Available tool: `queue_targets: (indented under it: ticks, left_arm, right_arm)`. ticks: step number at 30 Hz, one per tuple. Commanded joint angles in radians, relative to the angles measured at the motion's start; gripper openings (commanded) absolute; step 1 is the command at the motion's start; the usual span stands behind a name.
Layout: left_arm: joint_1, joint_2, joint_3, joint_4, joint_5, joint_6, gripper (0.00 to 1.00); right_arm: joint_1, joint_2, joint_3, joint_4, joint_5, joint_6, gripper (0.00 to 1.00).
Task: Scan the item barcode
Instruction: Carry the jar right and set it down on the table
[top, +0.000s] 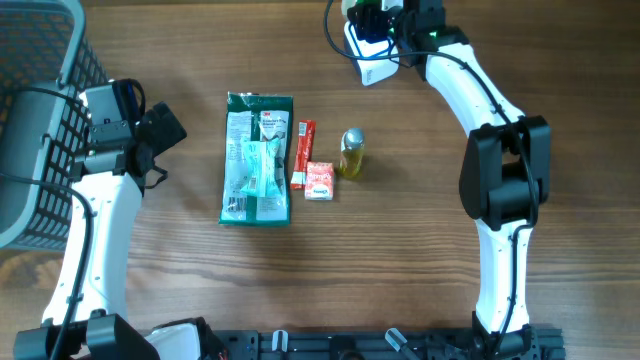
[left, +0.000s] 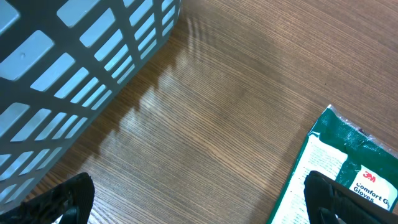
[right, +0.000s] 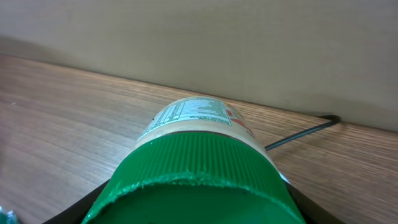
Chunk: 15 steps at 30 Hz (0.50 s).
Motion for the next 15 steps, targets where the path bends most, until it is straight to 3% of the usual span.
queue_targets:
  ticks: [1, 7, 15]
  left_arm:
    - [0.005, -0.004, 0.014, 0.000, 0.005, 0.016, 1.00]
    - [0.005, -0.004, 0.014, 0.000, 0.005, 0.016, 1.00]
    - [0.005, -0.004, 0.014, 0.000, 0.005, 0.016, 1.00]
  right_arm:
    - [-0.024, -0.100, 0.011, -0.007, -0.065, 0.019, 0.08]
    - [-0.107, -0.270, 0.011, -0.186, -0.062, 0.021, 0.06]
    - [-0.286, -0.381, 0.011, -0.747, -0.015, 0.026, 0.05]
